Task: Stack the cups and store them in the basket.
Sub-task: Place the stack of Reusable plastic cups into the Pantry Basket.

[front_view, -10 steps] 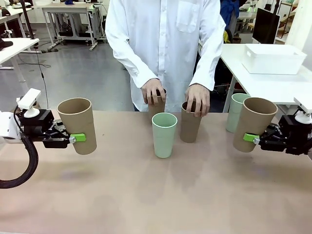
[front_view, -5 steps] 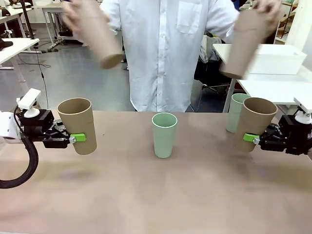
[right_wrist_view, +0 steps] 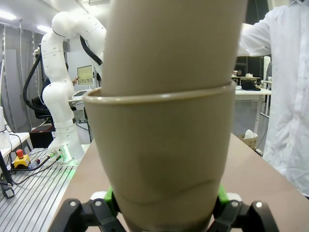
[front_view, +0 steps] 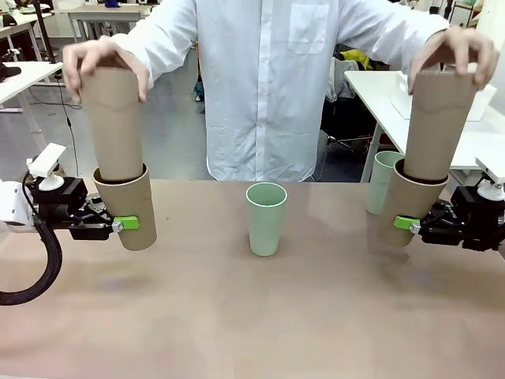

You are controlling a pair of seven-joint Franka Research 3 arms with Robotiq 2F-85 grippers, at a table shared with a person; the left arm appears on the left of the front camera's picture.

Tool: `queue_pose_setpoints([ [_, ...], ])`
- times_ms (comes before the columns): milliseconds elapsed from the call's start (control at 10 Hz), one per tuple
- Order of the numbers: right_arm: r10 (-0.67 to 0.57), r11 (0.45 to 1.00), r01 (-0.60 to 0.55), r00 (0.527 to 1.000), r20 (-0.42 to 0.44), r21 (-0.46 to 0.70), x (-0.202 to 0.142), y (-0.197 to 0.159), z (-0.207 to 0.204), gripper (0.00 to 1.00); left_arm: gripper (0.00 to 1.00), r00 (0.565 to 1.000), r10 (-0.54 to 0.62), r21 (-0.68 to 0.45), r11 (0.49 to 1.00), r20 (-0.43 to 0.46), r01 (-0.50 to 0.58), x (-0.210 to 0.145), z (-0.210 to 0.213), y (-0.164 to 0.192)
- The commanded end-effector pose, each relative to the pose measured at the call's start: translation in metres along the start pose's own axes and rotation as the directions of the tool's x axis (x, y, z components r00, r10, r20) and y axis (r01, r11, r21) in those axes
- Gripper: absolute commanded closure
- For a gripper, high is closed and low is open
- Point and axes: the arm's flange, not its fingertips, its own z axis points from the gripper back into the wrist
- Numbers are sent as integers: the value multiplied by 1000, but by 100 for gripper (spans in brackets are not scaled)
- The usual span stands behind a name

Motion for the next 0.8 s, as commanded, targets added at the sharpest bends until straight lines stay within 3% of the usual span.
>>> queue_pose_setpoints([
  [0,5,1000,-5,1000,-1,1,2,0,0,16,16,1000,-7,3,1000,2,7,3,1,0],
  [700,5,1000,-5,1000,-1,1,2,0,0,16,16,1000,-7,3,1000,2,7,3,1,0],
])
